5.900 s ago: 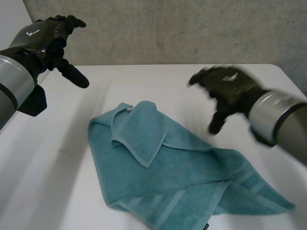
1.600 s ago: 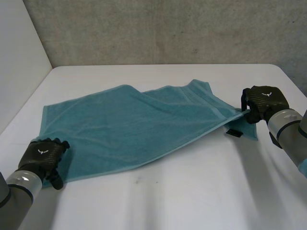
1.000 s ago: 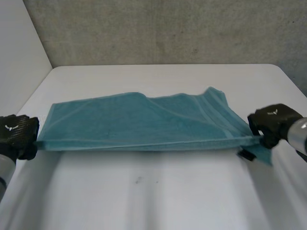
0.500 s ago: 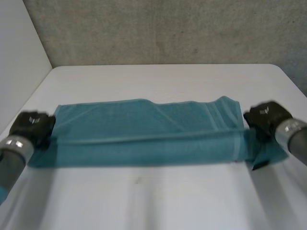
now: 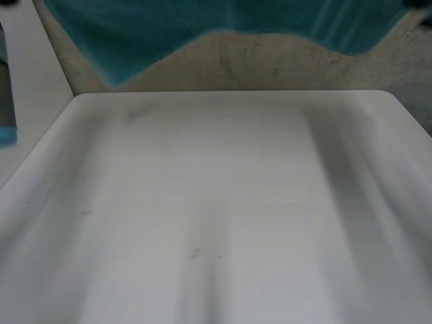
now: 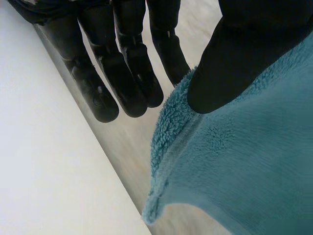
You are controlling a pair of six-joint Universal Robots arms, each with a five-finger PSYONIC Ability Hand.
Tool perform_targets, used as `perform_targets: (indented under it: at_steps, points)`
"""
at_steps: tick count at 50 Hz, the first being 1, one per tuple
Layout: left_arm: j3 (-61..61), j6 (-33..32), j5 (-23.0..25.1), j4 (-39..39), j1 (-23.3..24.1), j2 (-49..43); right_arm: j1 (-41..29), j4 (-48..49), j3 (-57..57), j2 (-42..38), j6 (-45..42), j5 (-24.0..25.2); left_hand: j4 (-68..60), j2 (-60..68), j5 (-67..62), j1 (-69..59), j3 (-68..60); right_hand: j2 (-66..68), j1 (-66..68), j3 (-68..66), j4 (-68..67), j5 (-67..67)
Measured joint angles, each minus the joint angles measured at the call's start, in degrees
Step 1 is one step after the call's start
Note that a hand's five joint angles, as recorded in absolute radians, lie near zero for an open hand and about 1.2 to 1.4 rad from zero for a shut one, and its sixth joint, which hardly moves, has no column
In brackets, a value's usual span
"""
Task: Fold the laundry
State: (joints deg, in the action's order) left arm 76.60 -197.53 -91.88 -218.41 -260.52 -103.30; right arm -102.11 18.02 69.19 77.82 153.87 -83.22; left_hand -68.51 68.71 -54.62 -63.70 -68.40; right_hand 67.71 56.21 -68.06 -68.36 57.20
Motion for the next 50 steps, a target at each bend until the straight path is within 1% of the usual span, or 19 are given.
perform_targets:
  at_steps: [3, 4, 5, 10, 11, 13, 15, 19, 20, 21, 23, 25, 26, 29, 30, 34, 41, 45, 50]
  points:
    - [7.12, -0.02, 0.29, 0.44, -0.06, -0.06, 0.07, -1.34, 5.66, -0.29, -0.22, 2.89, 0.0, 0.03, 0.0, 0.0, 0.0, 0.0, 0.0, -0.04, 0.0, 0.0]
    - [7.12, -0.02, 0.29, 0.44, -0.06, -0.06, 0.07, -1.34, 5.66, -0.29, -0.22, 2.89, 0.0, 0.03, 0.0, 0.0, 0.0, 0.0, 0.0, -0.04, 0.0, 0.0]
    - [11.5, -0.11, 0.56, 0.48, -0.07, -0.25, 0.12, -1.81, 9.41, -0.73, -0.4, 4.48, 0.0, 0.03, 0.0, 0.0, 0.0, 0.0, 0.0, -0.05, -0.01, 0.0]
    - [19.75, -0.38, 1.34, 0.28, -0.03, -1.56, 0.25, -1.82, 16.7, -2.8, -0.81, 6.63, 0.0, 0.04, 0.0, 0.0, -0.03, 0.0, 0.0, -0.16, -0.02, 0.0]
    - [22.4, -0.5, 1.76, 0.16, 0.07, -2.92, 0.38, -1.68, 19.2, -4.25, -0.93, 7.05, 0.0, 0.04, 0.0, 0.0, -0.03, 0.0, 0.0, -0.17, -0.02, 0.0]
    - [24.23, -0.6, 2.06, 0.19, 0.14, -4.4, 0.52, -1.56, 20.74, -5.47, -1.01, 7.23, 0.0, 0.04, 0.0, 0.0, -0.03, 0.0, 0.0, -0.17, -0.02, 0.0]
    - [26.28, -0.73, 2.36, 0.27, 0.22, -7.01, 0.93, -1.42, 23.19, -8.67, -1.14, 7.39, 0.0, 0.05, 0.0, 0.0, -0.03, 0.0, 0.0, -0.17, -0.02, 0.0]
    - [27.8, -0.84, 2.4, 0.52, 0.07, -10.03, 1.51, -1.55, 24.89, -13.21, -1.07, 7.35, 0.0, 0.05, 0.0, 0.0, -0.03, 0.0, 0.0, -0.18, -0.02, 0.0]
    - [27.8, -0.84, 2.4, 0.52, 0.07, -10.03, 1.51, -1.55, 24.89, -13.21, -1.07, 7.35, 0.0, 0.05, 0.0, 0.0, -0.03, 0.0, 0.0, -0.18, -0.02, 0.0]
    - [28.22, -0.85, 2.3, 0.7, -0.4, -10.88, 2.12, -1.67, 25.36, -15.55, -0.79, 7.17, 0.0, 0.05, 0.0, 0.0, -0.03, 0.0, 0.0, -0.17, -0.02, 0.0]
    - [28.46, -0.86, 2.22, 0.82, -0.86, -11.01, 2.72, -1.74, 25.59, -16.64, -0.53, 6.94, 0.0, 0.05, 0.0, 0.0, -0.03, -1.45, -0.25, 1.45, 1.51, -1.02]
    - [28.69, -0.85, 2.14, 0.88, -1.45, -10.76, 3.44, -1.74, 25.79, -17.35, -0.23, 6.68, 0.0, 0.05, 0.0, 0.0, -0.03, -9.01, -5.7, 9.22, 8.84, -7.33]
    - [28.99, -0.82, 2.06, 0.97, -2.06, -10.22, 4.02, -1.73, 25.99, -17.67, 0.12, 6.5, 0.0, 0.05, 0.0, 0.0, -0.03, -15.67, -11.88, 16.03, 16.3, -14.31]
    - [29.53, -0.77, 1.99, 1.01, -2.83, -9.0, 5.88, -1.72, 26.75, -17.78, 2.54, 5.99, 0.0, 0.05, 0.0, 0.0, -0.03, -18.2, -13.38, 17.92, 18.15, -16.15]
    - [29.63, -0.75, 1.98, 1.01, -2.95, -8.78, 6.12, -1.73, 26.86, -17.73, 3.06, 5.94, 0.0, 0.05, 0.0, 0.0, -0.03, -30.38, -23.72, 30.6, 31.08, -29.37]
    - [30.21, -0.69, 1.92, 1.0, -3.38, -7.58, 7.69, -1.92, 27.68, -17.21, 8.5, 5.68, 0.0, 0.05, 0.0, 0.0, -0.03, -38.16, -29.98, 38.75, 38.84, -37.6]
    - [30.43, -0.66, 1.89, 0.97, -3.5, -7.14, 9.71, -2.91, 28.6, -16.79, 17.01, 6.07, 0.0, 0.05, 0.0, 0.0, -0.03, -39.35, -30.82, 39.86, 40.33, -39.22]
    - [30.33, -0.66, 1.89, 0.98, -3.75, -7.19, 11.2, -4.69, 28.55, -16.97, 18.26, 6.48, 0.0, 0.05, 0.0, 0.0, -0.03, -39.35, -30.82, 39.85, 40.33, -39.21]
    - [30.16, -0.67, 1.91, 1.01, -4.28, -7.25, 12.44, -6.84, 28.24, -17.32, 17.56, 6.88, 0.0, 0.05, 0.0, 0.0, -0.03, -38.96, -30.54, 39.38, 39.86, -38.53]
